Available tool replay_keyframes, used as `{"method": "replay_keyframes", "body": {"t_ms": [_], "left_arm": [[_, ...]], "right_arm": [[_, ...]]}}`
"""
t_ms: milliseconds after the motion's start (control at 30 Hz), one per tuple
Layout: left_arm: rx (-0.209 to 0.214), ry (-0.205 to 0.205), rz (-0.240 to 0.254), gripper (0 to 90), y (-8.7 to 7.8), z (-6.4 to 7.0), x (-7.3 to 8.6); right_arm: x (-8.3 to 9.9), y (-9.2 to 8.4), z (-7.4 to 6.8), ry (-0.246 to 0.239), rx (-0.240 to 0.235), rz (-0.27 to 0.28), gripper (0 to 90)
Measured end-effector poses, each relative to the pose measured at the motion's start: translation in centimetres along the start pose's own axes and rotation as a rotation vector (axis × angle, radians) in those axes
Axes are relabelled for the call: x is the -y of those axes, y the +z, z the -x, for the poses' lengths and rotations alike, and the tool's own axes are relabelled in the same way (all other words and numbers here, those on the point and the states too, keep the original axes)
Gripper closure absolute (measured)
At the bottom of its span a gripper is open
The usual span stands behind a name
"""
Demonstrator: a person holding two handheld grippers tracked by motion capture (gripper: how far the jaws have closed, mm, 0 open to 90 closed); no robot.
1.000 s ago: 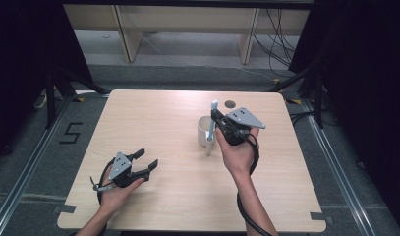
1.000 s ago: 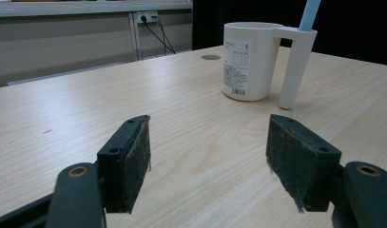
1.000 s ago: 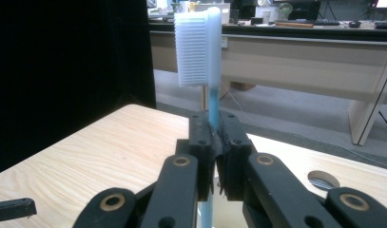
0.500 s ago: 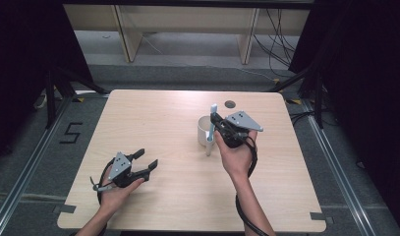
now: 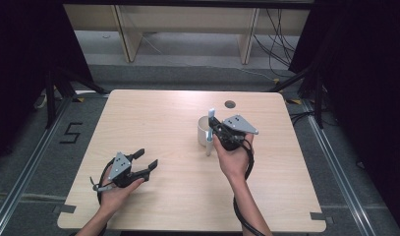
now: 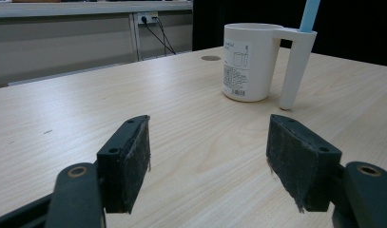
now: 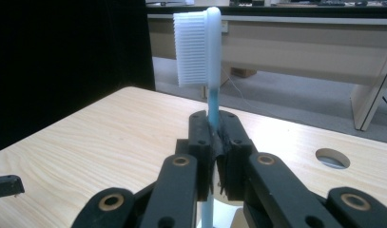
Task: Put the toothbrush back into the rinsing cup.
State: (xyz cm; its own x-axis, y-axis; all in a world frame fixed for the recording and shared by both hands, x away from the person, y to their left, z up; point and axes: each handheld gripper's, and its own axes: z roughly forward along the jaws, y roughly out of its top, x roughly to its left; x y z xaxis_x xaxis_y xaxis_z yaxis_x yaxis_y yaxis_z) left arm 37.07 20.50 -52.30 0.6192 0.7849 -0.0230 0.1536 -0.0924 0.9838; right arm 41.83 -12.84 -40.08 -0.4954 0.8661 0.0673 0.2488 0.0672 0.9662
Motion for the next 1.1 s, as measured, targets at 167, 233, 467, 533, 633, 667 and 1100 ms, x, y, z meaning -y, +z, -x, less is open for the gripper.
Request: {"method": "replay_keyframes", "body": {"t_ms": [167,233,467,533,633,667,1100], "left_arm": [[0.000,0.001,0.001,30.7,0.0,0.0,0.0],[0.000,0.001,0.000,30.7,0.0,0.0,0.0],[0.001,0.000,0.001,30.7,0.0,0.0,0.0],[0.001,0.001,0.000,30.7,0.0,0.0,0.0],[0.001,0.001,0.000,30.7,0.0,0.0,0.0],[0.001,0.001,0.001,30.7,0.0,0.0,0.0],[0.002,0.002,0.003,30.7,0.0,0.1,0.0]], "right_arm": [[0.5,0.2,0.1,-0.020,0.016,-0.011,85.5],[0.7,0.3,0.1,-0.024,0.010,-0.012,85.5],[1.4,0.6,0.0,-0.011,0.008,-0.029,85.5],[1.5,0.7,0.0,-0.016,0.007,-0.029,85.5],[1.7,0.7,0.1,-0.020,0.020,-0.036,85.3],[1.8,0.8,0.1,-0.010,0.014,-0.037,85.3],[2.7,1.0,0.3,-0.001,0.027,-0.060,84.0]]}}
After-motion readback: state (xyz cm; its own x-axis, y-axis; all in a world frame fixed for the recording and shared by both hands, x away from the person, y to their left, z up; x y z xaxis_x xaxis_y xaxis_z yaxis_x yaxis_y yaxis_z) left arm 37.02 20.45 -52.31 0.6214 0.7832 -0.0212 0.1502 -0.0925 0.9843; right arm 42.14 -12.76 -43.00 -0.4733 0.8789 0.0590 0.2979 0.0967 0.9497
